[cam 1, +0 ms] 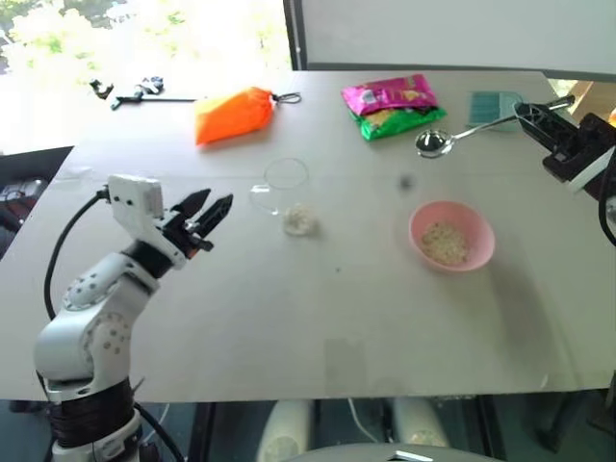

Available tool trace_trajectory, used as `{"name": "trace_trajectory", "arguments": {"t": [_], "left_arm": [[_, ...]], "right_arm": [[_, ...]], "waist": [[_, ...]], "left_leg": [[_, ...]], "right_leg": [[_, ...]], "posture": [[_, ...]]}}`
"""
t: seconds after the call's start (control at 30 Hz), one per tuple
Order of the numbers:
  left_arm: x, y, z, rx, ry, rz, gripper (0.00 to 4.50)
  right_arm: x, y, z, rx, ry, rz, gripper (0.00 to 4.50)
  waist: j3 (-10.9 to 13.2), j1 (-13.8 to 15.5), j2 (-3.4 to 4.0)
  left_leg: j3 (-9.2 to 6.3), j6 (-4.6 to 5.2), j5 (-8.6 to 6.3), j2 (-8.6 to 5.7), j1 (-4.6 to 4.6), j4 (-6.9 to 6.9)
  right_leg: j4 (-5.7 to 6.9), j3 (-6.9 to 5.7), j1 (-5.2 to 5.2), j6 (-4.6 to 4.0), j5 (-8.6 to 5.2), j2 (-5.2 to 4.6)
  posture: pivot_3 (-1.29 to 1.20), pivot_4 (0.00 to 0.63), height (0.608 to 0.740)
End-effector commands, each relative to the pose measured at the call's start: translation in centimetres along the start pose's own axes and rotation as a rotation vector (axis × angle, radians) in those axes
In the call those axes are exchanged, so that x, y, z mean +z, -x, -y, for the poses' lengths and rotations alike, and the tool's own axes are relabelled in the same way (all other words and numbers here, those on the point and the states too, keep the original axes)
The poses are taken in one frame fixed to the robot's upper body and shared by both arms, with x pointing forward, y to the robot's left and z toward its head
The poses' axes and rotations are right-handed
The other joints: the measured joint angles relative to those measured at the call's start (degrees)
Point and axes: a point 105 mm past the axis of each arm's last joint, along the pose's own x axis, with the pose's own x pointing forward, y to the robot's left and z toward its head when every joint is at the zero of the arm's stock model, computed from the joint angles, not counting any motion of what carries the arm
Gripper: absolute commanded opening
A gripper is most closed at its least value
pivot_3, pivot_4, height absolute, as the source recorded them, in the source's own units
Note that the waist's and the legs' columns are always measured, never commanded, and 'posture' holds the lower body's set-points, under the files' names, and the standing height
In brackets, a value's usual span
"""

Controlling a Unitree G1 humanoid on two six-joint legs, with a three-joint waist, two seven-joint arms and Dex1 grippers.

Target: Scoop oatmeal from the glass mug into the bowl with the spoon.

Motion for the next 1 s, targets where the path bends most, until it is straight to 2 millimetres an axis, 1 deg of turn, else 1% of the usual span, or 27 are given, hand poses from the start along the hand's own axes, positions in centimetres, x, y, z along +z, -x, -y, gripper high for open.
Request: {"name": "trace_trajectory", "arguments": {"t": [0.03, 0.1, 0.2, 0.33, 0.4, 0.53, 0.63, 0.8, 0.97, 1.0], "left_arm": [[0.8, -0.3, -0.2, 0.045, -0.078, 0.05, 2.33], [0.5, -1.1, 0.0, 0.042, -0.085, 0.053, 2.33], [-1.0, -2.4, 0.7, 0.018, -0.098, 0.01, 2.33], [-2.0, -3.4, 1.6, -0.008, -0.095, 0.0, 2.33], [-2.3, -3.6, 1.5, 0.003, -0.109, -0.007, 2.33], [-2.1, -4.1, 0.5, 0.073, -0.125, 0.007, 2.33], [-2.2, -4.7, 0.8, 0.071, -0.131, 0.013, 2.33], [-2.4, -5.9, 1.6, 0.057, -0.128, 0.024, 2.33], [-2.8, -6.2, 1.7, 0.059, -0.124, 0.024, 2.33], [-2.8, -6.2, 1.7, 0.06, -0.123, 0.025, 1.77]], "right_arm": [[1.2, 0.3, -1.5, 0.05, 0.037, 0.051, 0.0], [0.9, 0.3, -1.4, 0.049, 0.039, 0.046, 0.0], [0.5, 0.2, -1.7, 0.055, 0.044, 0.039, 0.0], [0.4, 0.2, -2.6, 0.075, 0.05, 0.045, 0.0], [0.3, 0.3, -2.7, 0.074, 0.053, 0.045, 0.0], [0.2, 0.5, -2.8, 0.067, 0.062, 0.048, 0.0], [0.0, 0.5, -3.1, 0.075, 0.056, 0.055, 0.0], [-0.4, 0.5, -3.0, 0.07, 0.054, 0.054, 0.0], [-0.3, 0.5, -3.2, 0.073, 0.059, 0.057, 0.0], [-0.3, 0.5, -3.2, 0.073, 0.059, 0.057, 0.0]], "waist": [[0.0, 0.01, 0.0], [-0.01, 0.02, 0.01], [-0.01, -0.05, 0.01], [-0.01, -0.25, 0.01], [-0.01, -0.29, 0.01], [-0.01, -0.22, 0.01], [-0.01, -0.22, 0.01], [-0.01, -0.21, 0.01], [-0.01, -0.3, 0.01], [-0.01, -0.29, 0.01]], "left_leg": [[0.02, 0.0, 0.0, 0.0, 0.0, 0.0], [0.04, 0.0, 0.0, -0.01, -0.01, 0.0], [0.04, 0.0, 0.0, -0.02, -0.02, 0.0], [0.05, 0.0, 0.0, -0.02, -0.04, -0.01], [0.05, 0.0, 0.0, -0.01, -0.03, -0.03], [0.04, 0.0, 0.0, 0.0, -0.03, -0.04], [0.05, 0.0, 0.0, -0.03, -0.03, -0.04], [0.04, -0.01, 0.0, -0.03, -0.04, -0.04], [0.05, -0.01, 0.0, -0.02, -0.03, -0.04], [0.04, -0.01, 0.0, -0.02, -0.03, -0.05]], "right_leg": [[0.0, 0.01, 0.0, 0.0, 0.0, 0.0], [-0.03, 0.04, 0.0, 0.0, 0.0, -0.01], [-0.04, 0.02, -0.01, 0.0, 0.0, -0.02], [-0.05, 0.03, -0.02, 0.0, 0.0, -0.01], [-0.04, 0.03, -0.03, 0.0, 0.0, -0.01], [-0.04, 0.03, -0.04, 0.0, 0.0, 0.0], [-0.04, 0.03, -0.03, 0.0, 0.0, -0.02], [-0.05, 0.02, -0.03, 0.0, 0.0, -0.02], [-0.04, 0.03, -0.04, 0.0, 0.0, -0.01], [-0.04, 0.02, -0.05, 0.0, 0.0, -0.01]], "posture": [[0.0, 0.15, 0.74], [0.0, 0.15, 0.74], [0.0, 0.15, 0.74], [0.0, 0.15, 0.74], [0.0, 0.15, 0.74], [0.0, 0.15, 0.74], [0.0, 0.15, 0.74], [0.0, 0.15, 0.74], [0.0, 0.15, 0.74], [0.0, 0.15, 0.74]]}}
